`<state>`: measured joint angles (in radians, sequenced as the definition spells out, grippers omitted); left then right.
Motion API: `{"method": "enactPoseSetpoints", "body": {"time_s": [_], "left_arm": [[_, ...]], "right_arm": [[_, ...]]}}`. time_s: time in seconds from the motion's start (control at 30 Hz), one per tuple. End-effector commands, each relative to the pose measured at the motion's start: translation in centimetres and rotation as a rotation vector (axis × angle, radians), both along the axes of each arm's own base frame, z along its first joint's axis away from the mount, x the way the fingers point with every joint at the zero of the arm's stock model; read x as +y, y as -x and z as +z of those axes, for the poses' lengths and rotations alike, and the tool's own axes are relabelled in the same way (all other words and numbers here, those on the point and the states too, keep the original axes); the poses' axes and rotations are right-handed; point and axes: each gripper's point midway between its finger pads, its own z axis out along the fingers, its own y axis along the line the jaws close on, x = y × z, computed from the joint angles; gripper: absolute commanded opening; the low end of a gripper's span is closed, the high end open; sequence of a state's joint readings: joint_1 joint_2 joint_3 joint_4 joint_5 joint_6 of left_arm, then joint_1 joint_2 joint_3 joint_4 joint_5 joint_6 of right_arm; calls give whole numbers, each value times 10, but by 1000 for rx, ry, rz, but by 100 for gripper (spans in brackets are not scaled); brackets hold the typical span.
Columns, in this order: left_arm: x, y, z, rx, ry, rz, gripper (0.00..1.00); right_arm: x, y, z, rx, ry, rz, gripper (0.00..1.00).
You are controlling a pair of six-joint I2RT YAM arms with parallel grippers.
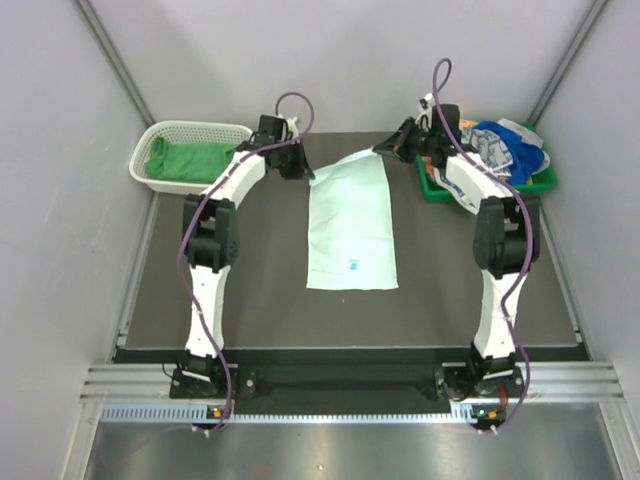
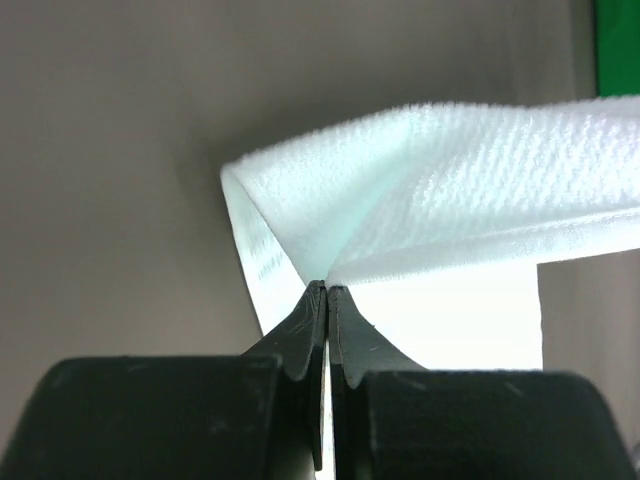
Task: Fold and stack the towels
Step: Fold the towel
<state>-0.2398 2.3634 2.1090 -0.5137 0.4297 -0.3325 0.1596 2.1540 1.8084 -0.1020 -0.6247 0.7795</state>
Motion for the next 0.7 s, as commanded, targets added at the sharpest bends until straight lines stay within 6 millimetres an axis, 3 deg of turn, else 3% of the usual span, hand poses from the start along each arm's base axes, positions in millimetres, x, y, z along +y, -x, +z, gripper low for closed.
{"method": "enactPoseSetpoints", "body": {"time_s": [0.0,0.03,0.1,0.13,0.17,0.23,0.27,0.4,0.43,0.5,0.53,0.67], "left_arm": [[-4,13,58,-138,-6,-36,0],[-2,21,48,-123,-42,-44,0],[-1,34,50,-118,-99,-33,0],[1,43,38,-93,-127,-35,0],[-3,51,46,-107,-139,-43,0],[3,64,35,-91,-204,-34,0],[-2,72,42,-109,-223,-39,0],[-6,96,35,-111,-341,-48,0],[2,101,29,-103,-414,-34,0],[0,112,26,-113,-493,-29,0],[7,116,25,-108,-547,-5,0],[4,140,15,-70,-621,-14,0]], "right_arm": [[1,23,47,-121,-22,33,0],[-3,31,27,-77,-8,27,0],[-6,40,15,-58,13,20,0],[-9,50,4,-30,22,17,0],[-10,56,-2,-20,28,20,0],[-13,74,-18,17,42,20,0],[-15,79,-24,26,54,17,0],[-21,105,-42,67,79,16,0],[-23,116,-50,86,87,18,0],[-25,121,-45,56,90,11,0],[-28,130,-56,84,94,8,0],[-33,151,-69,107,113,4,0]]}}
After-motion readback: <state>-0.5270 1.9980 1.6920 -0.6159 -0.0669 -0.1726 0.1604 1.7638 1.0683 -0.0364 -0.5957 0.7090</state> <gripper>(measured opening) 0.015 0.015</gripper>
